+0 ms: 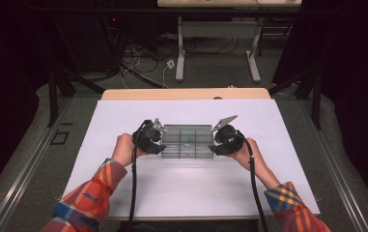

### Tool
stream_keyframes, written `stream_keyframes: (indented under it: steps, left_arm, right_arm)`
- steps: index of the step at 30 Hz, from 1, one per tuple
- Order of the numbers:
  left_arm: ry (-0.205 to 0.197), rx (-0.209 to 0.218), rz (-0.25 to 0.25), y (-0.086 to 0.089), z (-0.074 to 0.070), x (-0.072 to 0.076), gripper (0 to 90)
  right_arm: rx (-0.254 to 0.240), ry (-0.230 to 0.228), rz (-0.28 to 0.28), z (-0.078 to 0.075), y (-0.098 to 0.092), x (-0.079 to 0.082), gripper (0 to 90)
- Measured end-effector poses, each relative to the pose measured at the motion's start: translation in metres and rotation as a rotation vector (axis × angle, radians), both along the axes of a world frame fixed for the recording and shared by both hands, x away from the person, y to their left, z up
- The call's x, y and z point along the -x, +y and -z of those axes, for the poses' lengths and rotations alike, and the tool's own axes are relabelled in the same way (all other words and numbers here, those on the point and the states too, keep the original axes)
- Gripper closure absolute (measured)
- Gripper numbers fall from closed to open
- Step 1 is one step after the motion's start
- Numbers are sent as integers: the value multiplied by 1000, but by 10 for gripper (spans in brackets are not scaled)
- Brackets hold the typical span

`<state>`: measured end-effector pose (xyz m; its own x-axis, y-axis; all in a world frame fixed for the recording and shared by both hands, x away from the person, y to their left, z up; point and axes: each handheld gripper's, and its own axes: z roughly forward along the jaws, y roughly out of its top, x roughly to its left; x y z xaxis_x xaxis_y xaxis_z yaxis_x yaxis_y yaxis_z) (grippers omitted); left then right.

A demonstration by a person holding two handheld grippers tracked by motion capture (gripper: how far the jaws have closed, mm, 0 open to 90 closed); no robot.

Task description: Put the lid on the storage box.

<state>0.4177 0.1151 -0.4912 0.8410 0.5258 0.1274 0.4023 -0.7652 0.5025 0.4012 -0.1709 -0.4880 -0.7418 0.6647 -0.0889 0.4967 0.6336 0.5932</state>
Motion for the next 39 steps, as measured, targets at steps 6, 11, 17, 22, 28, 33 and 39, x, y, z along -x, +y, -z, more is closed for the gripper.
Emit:
stream_keyframes:
  steps: [6,11,17,22,28,33,39]
  left_arm:
    - [9,-1,-3,0,4,2,585]
    - [10,6,4,0,5,4,583]
    - [14,24,-15,3,5,5,536]
    - [70,48,-47,10,7,10,178]
    - [112,5,-56,19,10,21,54]
    - [124,-12,-76,26,8,29,14]
    - [111,-10,-98,38,3,41,2]
  right_arm:
    - [-17,1,-1,5,-2,1,570]
    - [-11,15,6,7,-2,1,562]
    - [-15,21,6,10,-4,2,526]
    - [-42,64,10,10,-10,5,311]
    - [-56,120,-15,12,-17,12,153]
    - [-67,136,-17,10,-20,20,106]
    - [-60,138,-22,5,-28,30,51]
